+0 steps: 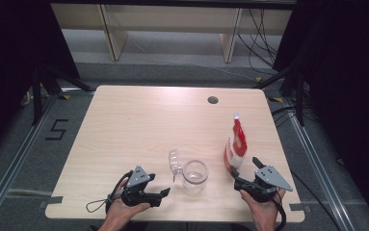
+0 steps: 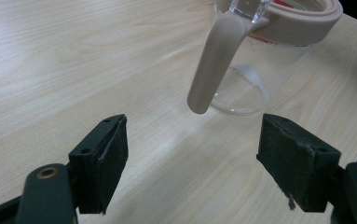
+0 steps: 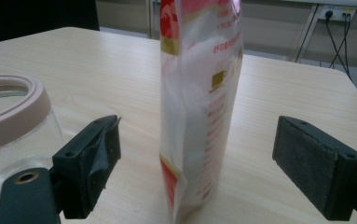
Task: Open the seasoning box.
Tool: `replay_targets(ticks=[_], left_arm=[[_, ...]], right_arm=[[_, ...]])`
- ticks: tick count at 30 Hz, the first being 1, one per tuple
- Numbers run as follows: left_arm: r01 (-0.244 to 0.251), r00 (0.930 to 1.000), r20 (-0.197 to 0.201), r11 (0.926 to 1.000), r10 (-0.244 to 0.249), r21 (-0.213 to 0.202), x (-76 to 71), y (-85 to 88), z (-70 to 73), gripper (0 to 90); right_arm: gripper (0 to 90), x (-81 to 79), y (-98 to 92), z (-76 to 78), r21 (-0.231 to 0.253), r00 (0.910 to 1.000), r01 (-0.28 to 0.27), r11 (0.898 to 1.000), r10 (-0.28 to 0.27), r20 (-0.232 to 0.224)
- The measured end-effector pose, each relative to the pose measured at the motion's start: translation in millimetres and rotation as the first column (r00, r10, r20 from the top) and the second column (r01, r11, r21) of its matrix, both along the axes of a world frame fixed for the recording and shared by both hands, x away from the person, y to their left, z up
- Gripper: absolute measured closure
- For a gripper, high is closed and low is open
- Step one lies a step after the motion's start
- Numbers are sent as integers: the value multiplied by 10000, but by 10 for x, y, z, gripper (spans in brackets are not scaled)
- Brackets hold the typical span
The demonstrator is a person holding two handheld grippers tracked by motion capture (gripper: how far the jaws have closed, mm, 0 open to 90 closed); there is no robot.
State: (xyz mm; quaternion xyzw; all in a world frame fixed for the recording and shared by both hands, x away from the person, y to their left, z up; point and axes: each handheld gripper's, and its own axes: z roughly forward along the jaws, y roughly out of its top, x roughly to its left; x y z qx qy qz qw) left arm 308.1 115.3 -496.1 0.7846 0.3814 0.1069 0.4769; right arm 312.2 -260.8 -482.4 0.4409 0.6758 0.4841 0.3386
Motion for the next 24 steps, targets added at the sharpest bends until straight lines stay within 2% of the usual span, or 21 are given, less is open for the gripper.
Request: replay_targets(ticks=[3, 7, 8, 10, 11, 14, 15, 17, 18, 19, 21, 22, 24], left_arm=[[-32, 10000, 37, 10000, 32, 9, -2, 2, 4, 240], [16, 10000, -44, 10000, -16, 10, 1, 16, 22, 239], [11, 10000, -15, 10000, -11, 4, 0, 16, 21, 240], [66, 10000, 33, 9999, -67, 84, -2, 22, 23, 239], [116, 9999, 45, 9999, -117, 117, 0, 23, 26, 239], [44, 10000, 26, 9999, -45, 91, -11, 9, 24, 240], [17, 10000, 39, 9999, -18, 111, -18, 7, 27, 240], [50, 10000, 61, 10000, -50, -10, -15, 1, 25, 240], [77, 10000, 39, 10000, -77, -3, -12, 0, 25, 240], [79, 10000, 52, 10000, -79, 26, -12, 2, 21, 240], [64, 10000, -17, 9999, -64, 93, -18, 5, 26, 240], [44, 10000, 4, 10000, -44, 62, -18, 1, 28, 241], [87, 9999, 53, 10000, -87, 32, -15, 0, 26, 241]], right_arm=[[158, 54, 46, -39, 8, 9998, 179, 9998, -179, 118], [162, 128, 68, -85, 34, 9995, 93, 10000, -94, 305], [171, 155, 79, -108, 206, 9992, -46, 9998, 38, 392], [172, 156, 65, -116, 148, 9996, -52, 9999, 48, 295], [177, 172, 65, -145, 328, 9992, 111, 9994, -123, 368], [200, 202, 75, -187, 486, 9999, -31, 9988, 26, 108], [200, 220, 74, -198, 379, 9997, -64, 9993, 54, 251], [210, 227, 98, -203, 190, 9996, 212, 9996, -216, 204], [213, 250, 108, -216, 331, 9994, 64, 9994, -75, 335], [214, 247, 125, -221, 315, 9989, 417, 9986, -423, 189], [217, 283, 120, -229, 253, 9991, 371, 9990, -376, 200], [217, 319, 101, -239, 39, 9982, 349, 9994, -350, 486], [217, 332, 101, -252, 117, 9981, 505, 9987, -509, 336]])
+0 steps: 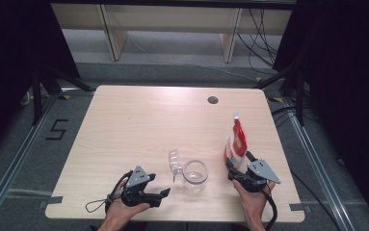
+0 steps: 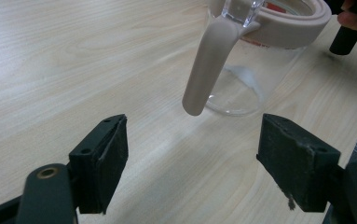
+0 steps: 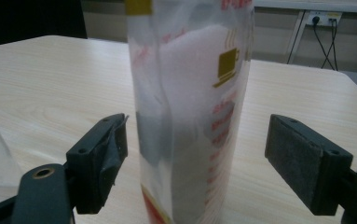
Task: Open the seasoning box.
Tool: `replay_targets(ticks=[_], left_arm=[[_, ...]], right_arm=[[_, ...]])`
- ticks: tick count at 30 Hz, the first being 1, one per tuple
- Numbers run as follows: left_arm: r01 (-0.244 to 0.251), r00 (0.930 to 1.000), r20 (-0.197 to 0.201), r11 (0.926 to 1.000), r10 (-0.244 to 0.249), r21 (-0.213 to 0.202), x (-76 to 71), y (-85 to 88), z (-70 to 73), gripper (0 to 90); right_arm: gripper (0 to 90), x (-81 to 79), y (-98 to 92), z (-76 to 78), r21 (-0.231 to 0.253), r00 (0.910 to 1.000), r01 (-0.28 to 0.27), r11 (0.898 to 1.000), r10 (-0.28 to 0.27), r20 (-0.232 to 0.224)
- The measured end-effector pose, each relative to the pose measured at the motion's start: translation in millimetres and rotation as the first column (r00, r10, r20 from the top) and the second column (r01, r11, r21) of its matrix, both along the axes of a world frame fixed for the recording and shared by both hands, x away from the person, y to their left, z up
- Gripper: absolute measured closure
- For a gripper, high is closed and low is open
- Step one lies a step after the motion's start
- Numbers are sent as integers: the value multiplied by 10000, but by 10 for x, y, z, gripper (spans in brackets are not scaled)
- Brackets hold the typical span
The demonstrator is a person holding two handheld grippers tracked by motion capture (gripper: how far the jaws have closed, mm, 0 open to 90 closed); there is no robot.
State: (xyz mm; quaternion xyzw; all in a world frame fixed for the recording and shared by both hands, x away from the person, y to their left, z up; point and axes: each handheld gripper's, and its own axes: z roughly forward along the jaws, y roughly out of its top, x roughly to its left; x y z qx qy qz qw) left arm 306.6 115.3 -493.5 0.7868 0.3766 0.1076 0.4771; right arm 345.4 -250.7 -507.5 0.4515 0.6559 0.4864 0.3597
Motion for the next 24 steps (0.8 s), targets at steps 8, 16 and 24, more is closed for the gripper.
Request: replay_targets(ticks=[8, 16, 24], left_arm=[[121, 9999, -20, 9999, -121, 0, -4, 4, -2, 243], [137, 9999, -53, 9999, -137, 5, 2, 0, -2, 243], [243, 9997, 33, 9997, -243, 53, 0, 5, -3, 243]], right_arm=[[245, 39, 50, -46, 279, 10000, 36, 9996, -35, -8], [248, 99, 37, -72, 17, 9999, -41, 10000, 40, 142], [268, 144, 84, -90, 45, 9994, 40, 10000, -42, 345]])
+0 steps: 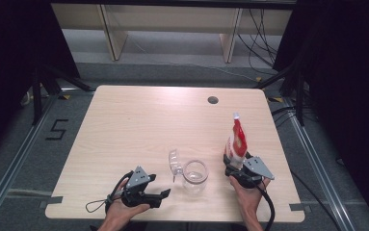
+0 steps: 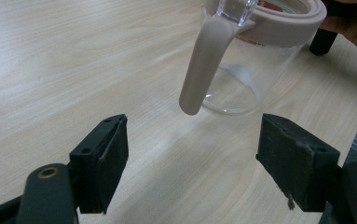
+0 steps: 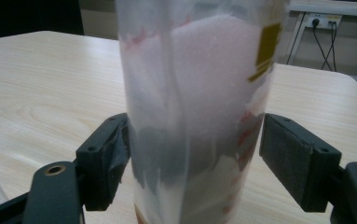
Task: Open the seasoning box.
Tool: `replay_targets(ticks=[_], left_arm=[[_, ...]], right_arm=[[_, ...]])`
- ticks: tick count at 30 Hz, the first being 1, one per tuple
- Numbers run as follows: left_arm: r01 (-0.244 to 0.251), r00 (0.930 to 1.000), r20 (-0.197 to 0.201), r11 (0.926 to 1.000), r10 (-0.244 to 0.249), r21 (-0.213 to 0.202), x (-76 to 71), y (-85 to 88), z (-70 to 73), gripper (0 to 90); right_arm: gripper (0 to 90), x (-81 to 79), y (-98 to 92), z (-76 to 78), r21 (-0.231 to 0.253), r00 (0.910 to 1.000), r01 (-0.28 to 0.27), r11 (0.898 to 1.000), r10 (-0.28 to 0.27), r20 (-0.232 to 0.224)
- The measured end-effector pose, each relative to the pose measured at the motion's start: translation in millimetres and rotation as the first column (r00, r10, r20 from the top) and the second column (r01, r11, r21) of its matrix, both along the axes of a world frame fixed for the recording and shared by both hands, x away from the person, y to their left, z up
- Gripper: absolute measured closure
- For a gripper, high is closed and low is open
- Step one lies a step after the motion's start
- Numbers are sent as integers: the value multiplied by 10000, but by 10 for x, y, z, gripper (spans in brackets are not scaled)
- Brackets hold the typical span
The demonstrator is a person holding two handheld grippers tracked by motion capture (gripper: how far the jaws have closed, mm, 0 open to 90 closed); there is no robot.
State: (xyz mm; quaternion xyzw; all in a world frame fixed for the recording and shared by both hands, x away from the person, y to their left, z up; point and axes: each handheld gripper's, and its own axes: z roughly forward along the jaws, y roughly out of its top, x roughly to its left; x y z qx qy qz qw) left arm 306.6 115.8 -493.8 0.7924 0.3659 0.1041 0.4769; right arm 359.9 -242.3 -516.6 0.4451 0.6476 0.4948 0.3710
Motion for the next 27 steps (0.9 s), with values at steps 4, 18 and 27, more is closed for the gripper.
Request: replay_targets(ticks=[4, 18, 27], left_arm=[[-107, 9999, -49, 9999, 107, 45, -6, -8, 4, 243], [-51, 10000, 27, 9999, 51, 149, -6, -7, 10, 244], [25, 10000, 4, 10000, -25, 37, -4, -12, -1, 246]], right_arm=[[280, 14, -3, 8, -63, 9999, 45, 10000, -46, -154], [299, 76, -8, 0, -160, 9999, -35, 9999, 37, 104], [314, 96, 14, -4, 10, 9996, -126, 9999, 126, 252]])
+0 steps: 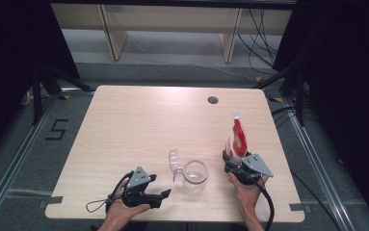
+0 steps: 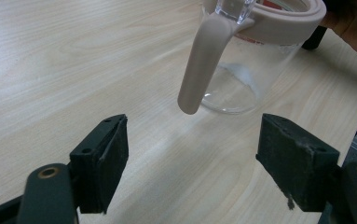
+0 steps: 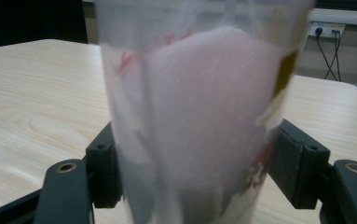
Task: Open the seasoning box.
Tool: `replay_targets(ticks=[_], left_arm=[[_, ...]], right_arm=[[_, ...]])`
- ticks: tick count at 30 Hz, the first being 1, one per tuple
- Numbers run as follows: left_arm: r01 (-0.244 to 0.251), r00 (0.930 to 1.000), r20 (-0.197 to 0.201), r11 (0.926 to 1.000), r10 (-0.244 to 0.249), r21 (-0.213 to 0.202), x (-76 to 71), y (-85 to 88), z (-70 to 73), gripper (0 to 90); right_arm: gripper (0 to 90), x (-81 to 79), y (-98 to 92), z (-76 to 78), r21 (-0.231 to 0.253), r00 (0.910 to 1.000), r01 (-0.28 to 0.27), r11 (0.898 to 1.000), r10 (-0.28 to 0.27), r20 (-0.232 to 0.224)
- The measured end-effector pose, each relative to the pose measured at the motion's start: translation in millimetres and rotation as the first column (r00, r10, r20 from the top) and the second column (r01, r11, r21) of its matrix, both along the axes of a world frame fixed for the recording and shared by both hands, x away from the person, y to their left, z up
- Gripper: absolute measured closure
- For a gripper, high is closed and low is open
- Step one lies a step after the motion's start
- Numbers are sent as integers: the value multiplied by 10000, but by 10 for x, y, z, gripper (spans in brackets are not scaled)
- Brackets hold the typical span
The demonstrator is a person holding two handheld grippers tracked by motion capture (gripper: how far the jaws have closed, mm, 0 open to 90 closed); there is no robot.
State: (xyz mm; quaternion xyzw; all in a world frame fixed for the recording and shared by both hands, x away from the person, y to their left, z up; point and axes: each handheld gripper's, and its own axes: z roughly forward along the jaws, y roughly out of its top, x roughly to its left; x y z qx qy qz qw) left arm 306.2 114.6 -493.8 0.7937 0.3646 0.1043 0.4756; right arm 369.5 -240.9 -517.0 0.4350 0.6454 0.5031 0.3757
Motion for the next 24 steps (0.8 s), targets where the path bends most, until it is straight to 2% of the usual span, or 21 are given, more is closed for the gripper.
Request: replay_targets(ticks=[7, 13, 14, 16, 19, 22, 24], left_arm=[[1, 10000, 23, 10000, -1, 7, 3, 2, 3, 247], [5, 10000, 13, 10000, -5, 21, 6, 2, 2, 247], [-45, 10000, 12, 10000, 45, -22, 2, -1, -2, 247], [-48, 10000, 5, 10000, 48, -35, 1, 1, -4, 247], [-9, 10000, 3, 10000, 9, 17, 2, 4, 1, 247], [-55, 10000, 29, 10000, 55, 25, -4, 2, 0, 248], [-48, 10000, 14, 10000, 48, -22, 1, -1, -3, 247]], right_arm=[[312, 9, 3, 2, -194, 10000, 62, 9998, -62, 25], [313, 14, 12, -1, -126, 9996, 246, 9996, -244, 127], [327, 20, 16, -5, -110, 9991, 372, 9992, -369, 211], [348, 14, 12, 0, -151, 9995, 314, 9994, -312, 98], [374, 22, 18, -4, -107, 9995, 274, 9996, -272, 170], [434, 30, -20, 9, -24, 9998, 112, 9999, -112, -141], [444, 26, -31, 17, 40, 9998, 66, 10000, -65, -182]])
